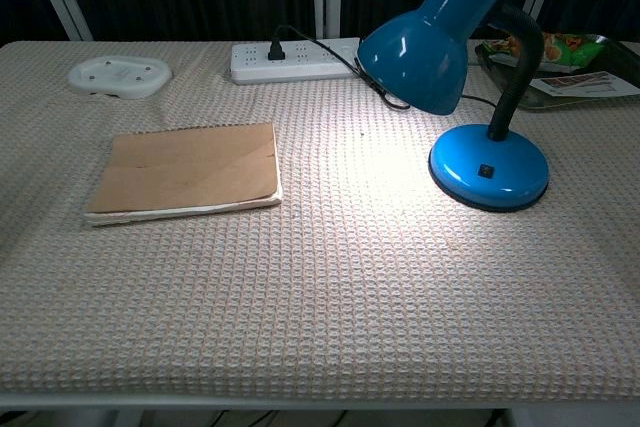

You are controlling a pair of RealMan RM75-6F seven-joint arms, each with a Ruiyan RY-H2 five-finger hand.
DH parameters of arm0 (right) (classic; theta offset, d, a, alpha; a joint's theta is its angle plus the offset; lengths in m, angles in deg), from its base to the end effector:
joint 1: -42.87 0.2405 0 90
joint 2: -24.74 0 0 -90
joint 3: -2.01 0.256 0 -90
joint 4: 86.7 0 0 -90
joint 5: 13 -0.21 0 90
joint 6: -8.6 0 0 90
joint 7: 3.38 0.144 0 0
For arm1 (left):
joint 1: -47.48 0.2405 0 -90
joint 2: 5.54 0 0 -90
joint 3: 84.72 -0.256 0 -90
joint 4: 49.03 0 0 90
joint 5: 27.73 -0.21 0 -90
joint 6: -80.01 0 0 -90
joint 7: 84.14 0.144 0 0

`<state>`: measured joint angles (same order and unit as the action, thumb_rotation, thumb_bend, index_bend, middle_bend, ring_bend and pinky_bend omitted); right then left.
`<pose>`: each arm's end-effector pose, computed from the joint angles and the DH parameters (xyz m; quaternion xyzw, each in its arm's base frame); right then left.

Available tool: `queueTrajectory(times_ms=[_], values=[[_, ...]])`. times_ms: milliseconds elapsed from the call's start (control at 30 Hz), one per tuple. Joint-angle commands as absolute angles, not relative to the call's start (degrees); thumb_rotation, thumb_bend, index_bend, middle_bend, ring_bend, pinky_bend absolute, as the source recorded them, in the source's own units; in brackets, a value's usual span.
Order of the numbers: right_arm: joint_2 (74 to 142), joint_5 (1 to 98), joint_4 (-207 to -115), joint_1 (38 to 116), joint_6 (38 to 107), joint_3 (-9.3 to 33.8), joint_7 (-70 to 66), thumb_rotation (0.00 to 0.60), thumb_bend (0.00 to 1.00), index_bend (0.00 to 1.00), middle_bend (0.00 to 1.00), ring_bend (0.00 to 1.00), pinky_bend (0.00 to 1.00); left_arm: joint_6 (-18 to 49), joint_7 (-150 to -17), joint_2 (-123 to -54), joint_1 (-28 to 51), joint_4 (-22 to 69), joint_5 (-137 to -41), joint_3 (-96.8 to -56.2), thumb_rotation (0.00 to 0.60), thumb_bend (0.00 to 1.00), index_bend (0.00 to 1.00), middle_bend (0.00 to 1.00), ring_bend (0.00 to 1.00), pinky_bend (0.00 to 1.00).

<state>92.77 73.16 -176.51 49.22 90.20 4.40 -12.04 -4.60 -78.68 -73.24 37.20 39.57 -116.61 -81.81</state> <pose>-0.3123 -0.1873 0.1316 0.6379 -0.3594 0.3399 0.5903 -0.2936 0.2103 0.1411 -0.6435 -0.3187 -0.3946 0.5732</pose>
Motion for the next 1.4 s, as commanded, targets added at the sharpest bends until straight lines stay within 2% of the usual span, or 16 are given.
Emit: queueTrajectory(times_ms=[33,867,933,967,1100,1133,1200,1267,1400], values=[[92.7,73.2,-176.3,49.1,90.3,4.4,-11.8,0.600,0.21,0.00,0.00,0.00,0.00,-4.1,-78.6,-73.5,37.2,39.3,-116.3,-82.0,0.600,0.15,0.00,0.00,0.00,0.00],[92.8,72.7,-177.2,50.2,88.2,4.1,-13.4,0.600,0.21,0.00,0.01,0.00,0.02,-4.7,-79.7,-73.8,37.2,38.5,-116.6,-81.9,0.600,0.15,0.00,0.00,0.00,0.00],[93.0,73.0,-177.1,50.2,88.7,4.3,-13.5,0.600,0.21,0.00,0.07,0.04,0.06,-4.9,-79.9,-73.6,37.3,38.7,-116.8,-81.9,0.600,0.15,0.00,0.00,0.00,0.00],[93.1,73.2,-176.9,50.2,89.1,4.4,-13.8,0.600,0.21,0.00,0.17,0.12,0.12,-4.9,-79.9,-73.6,37.3,38.7,-116.8,-82.0,0.600,0.15,0.00,0.00,0.00,0.00],[93.9,74.4,-177.0,50.7,88.7,4.0,-13.0,0.600,0.21,0.00,0.83,0.68,0.62,-4.7,-79.6,-73.4,37.2,39.1,-116.9,-82.0,0.600,0.15,0.00,0.00,0.00,0.00],[94.2,74.8,-176.8,50.9,88.5,3.9,-13.9,0.600,0.21,0.00,0.90,0.76,0.70,-4.7,-79.6,-73.4,37.2,39.2,-116.9,-82.0,0.600,0.15,0.00,0.00,0.00,0.00],[95.0,75.1,-176.8,51.2,88.6,3.9,-15.4,0.600,0.21,0.00,0.96,0.83,0.79,-4.7,-79.4,-73.4,37.2,39.4,-117.0,-82.1,0.600,0.15,0.00,0.00,0.00,0.00],[95.3,74.9,-177.5,51.5,87.9,3.9,-16.5,0.600,0.21,0.00,0.99,0.87,0.83,-4.7,-79.3,-73.2,37.2,39.6,-117.1,-82.2,0.600,0.15,0.00,0.00,0.00,0.00],[95.7,75.1,-179.0,52.5,86.6,3.9,-18.2,0.600,0.22,0.00,1.00,0.92,0.88,-4.8,-79.4,-72.8,37.3,39.9,-117.0,-82.1,0.600,0.15,0.00,0.00,0.00,0.00]])
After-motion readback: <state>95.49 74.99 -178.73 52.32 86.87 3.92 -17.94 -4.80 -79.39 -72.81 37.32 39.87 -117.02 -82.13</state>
